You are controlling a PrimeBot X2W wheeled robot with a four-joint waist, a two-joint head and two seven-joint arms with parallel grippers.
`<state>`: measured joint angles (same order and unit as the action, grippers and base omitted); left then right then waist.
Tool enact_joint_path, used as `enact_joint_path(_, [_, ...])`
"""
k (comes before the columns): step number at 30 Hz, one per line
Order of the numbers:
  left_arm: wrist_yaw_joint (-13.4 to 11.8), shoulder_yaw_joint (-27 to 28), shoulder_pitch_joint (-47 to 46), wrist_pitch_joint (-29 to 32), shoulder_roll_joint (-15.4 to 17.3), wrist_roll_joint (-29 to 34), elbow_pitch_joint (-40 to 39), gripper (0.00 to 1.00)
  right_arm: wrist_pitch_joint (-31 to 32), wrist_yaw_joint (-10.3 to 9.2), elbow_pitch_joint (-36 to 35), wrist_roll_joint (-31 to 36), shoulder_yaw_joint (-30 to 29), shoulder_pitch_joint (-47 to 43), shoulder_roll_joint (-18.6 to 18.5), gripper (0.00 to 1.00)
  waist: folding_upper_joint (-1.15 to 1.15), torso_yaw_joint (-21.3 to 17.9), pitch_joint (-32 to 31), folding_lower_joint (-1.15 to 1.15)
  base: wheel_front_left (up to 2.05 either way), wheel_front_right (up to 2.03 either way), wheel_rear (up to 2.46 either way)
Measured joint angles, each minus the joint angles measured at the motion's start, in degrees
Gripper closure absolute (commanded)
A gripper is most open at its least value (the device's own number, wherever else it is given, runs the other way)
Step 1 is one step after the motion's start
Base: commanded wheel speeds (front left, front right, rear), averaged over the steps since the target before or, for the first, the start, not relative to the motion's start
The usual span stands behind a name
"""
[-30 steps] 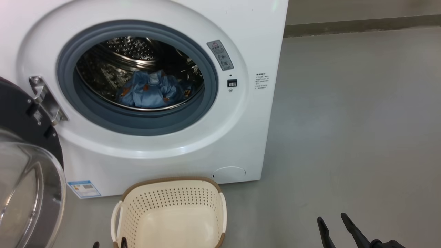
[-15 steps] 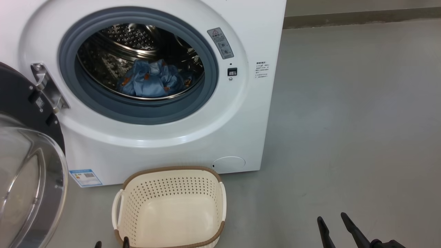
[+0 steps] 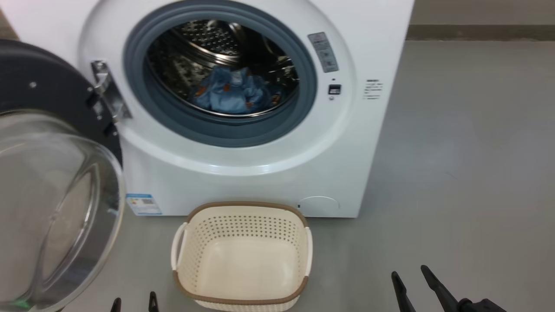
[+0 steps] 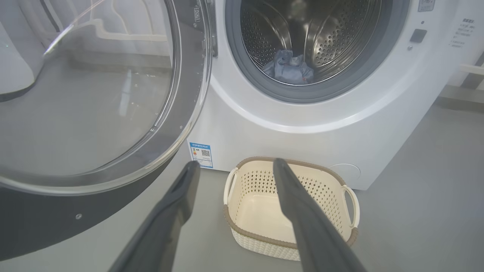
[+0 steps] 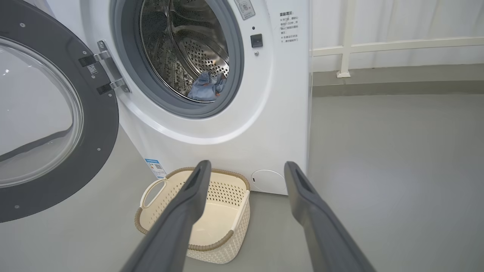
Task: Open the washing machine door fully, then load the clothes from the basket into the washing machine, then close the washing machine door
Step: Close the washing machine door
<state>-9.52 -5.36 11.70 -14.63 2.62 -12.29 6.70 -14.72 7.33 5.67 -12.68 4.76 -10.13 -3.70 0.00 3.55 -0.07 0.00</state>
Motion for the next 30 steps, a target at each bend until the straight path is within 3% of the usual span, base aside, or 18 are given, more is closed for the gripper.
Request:
enact_joint_path(21, [-3.0,-1.4,1.6,0.0,0.1,-2.0,-2.6,0.00,0.0,0.00,0.9,0.0,2.4,1.8,-1.5,0.00,0.00,21.2,-1.5,0.00,0.00,0.00,0.00])
enact_joint_path(30, [-4.4,-0.7,2.5,0.0,0.1,-3.2,-4.1,0.00,0.0,0.00,1.7,0.0,4.3,2.1,-2.2,0.00,0.00,25.2,-1.2,0.00,0.00,0.00,0.00])
